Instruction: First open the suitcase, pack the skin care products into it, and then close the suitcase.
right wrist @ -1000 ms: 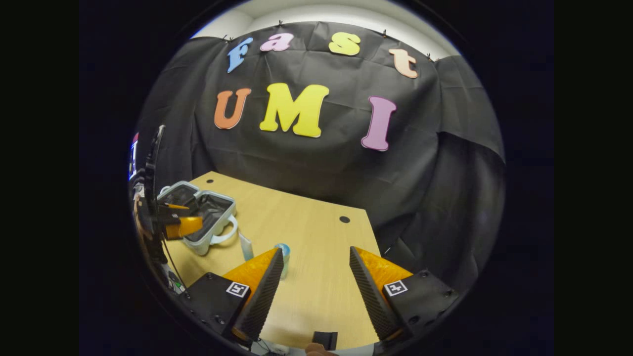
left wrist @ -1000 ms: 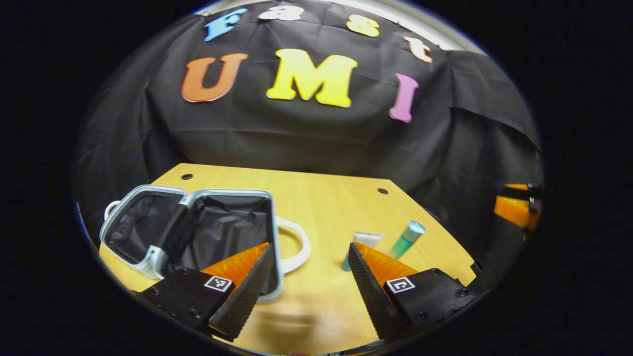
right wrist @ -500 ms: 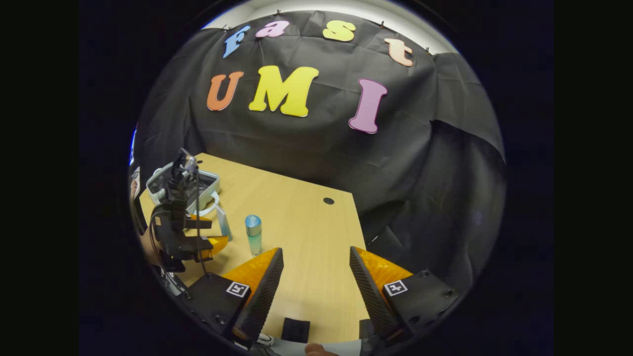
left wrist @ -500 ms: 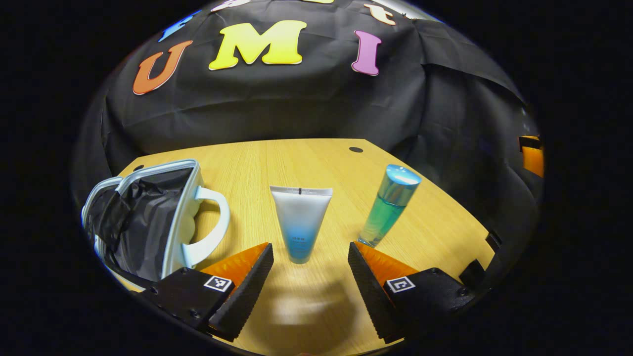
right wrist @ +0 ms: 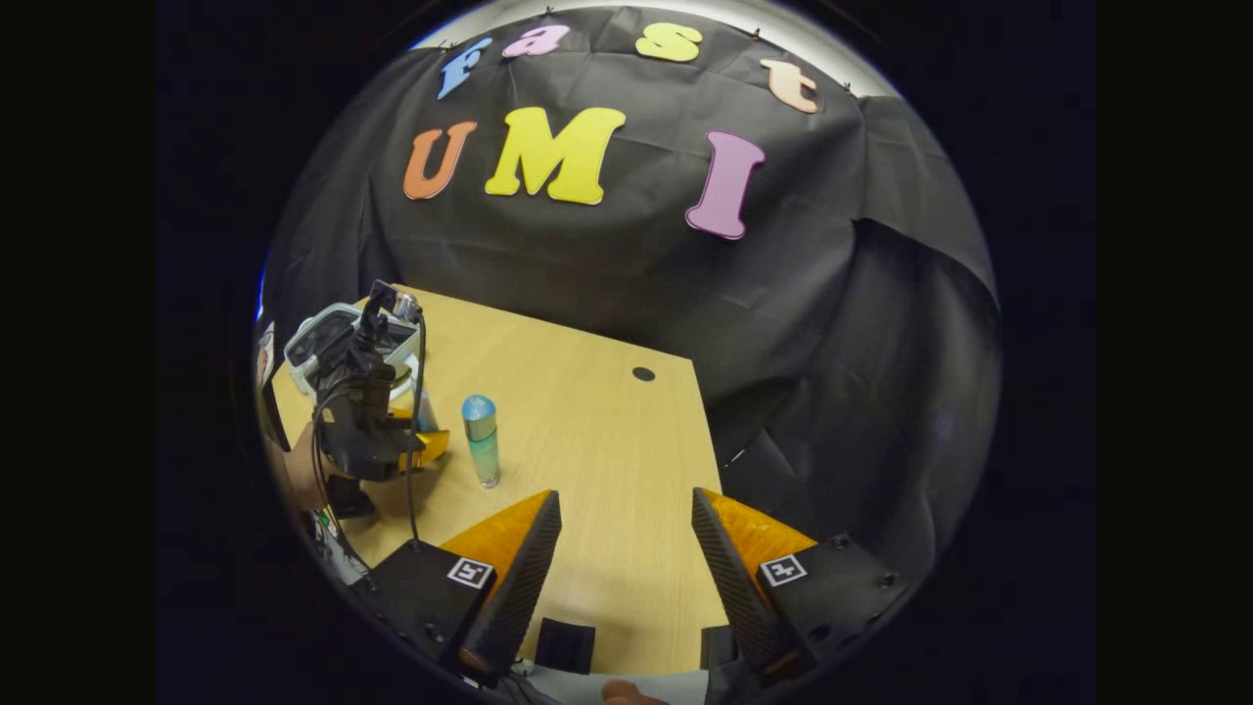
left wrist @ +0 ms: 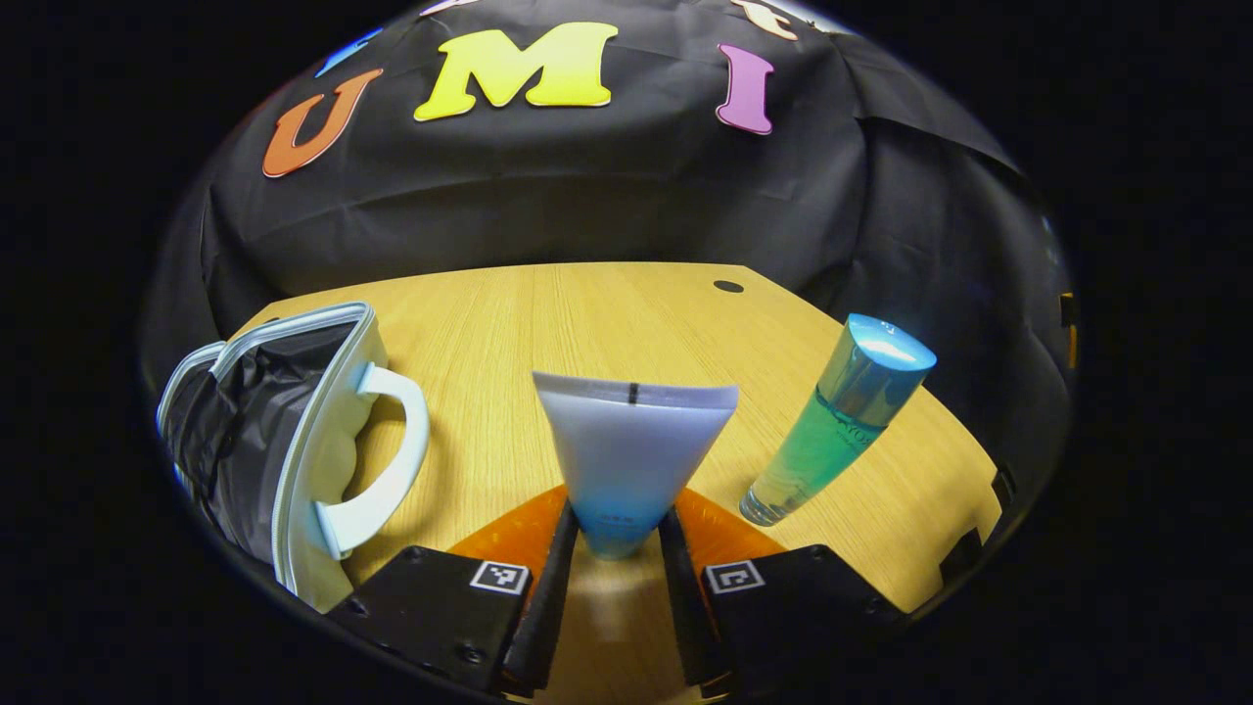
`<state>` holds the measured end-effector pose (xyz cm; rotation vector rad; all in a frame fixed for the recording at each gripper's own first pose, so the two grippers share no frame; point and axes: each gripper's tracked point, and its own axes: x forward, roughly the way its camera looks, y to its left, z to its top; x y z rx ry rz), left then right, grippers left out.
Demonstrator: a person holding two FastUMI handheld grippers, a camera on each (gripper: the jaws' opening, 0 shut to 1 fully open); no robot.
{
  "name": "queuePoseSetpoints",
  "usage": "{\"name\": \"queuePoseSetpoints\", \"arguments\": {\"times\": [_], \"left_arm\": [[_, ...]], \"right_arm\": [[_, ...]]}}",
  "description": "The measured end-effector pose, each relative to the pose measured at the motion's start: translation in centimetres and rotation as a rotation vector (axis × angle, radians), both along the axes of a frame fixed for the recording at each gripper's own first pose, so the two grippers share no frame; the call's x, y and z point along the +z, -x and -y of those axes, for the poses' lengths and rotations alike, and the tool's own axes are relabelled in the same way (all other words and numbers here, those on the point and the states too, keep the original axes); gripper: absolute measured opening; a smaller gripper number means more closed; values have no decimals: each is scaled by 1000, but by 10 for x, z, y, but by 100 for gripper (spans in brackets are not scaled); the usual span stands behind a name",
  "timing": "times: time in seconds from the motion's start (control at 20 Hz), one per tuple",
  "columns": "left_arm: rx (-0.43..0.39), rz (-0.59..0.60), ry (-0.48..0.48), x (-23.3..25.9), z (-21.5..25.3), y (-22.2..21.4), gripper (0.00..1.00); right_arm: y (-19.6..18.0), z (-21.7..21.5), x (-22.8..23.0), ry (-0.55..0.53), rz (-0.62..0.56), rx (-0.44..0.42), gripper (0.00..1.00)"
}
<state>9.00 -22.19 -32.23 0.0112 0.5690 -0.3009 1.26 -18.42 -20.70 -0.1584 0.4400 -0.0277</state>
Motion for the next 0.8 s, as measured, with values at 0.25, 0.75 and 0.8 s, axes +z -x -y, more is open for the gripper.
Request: {"name": "queuePoseSetpoints", "arguments": {"times": [0.25, 0.75, 0.8], "left_arm": [[-5, -40, 19, 12, 1, 22, 55], [111, -48, 66, 112, -56, 92, 48], [137, -44, 66, 123, -68, 95, 48]], "right_arm": [[-13, -17, -6, -44, -5, 45, 80], [-70, -110, -68, -178, -30, 238, 80], [-75, -119, -77, -197, -40, 242, 80]]}}
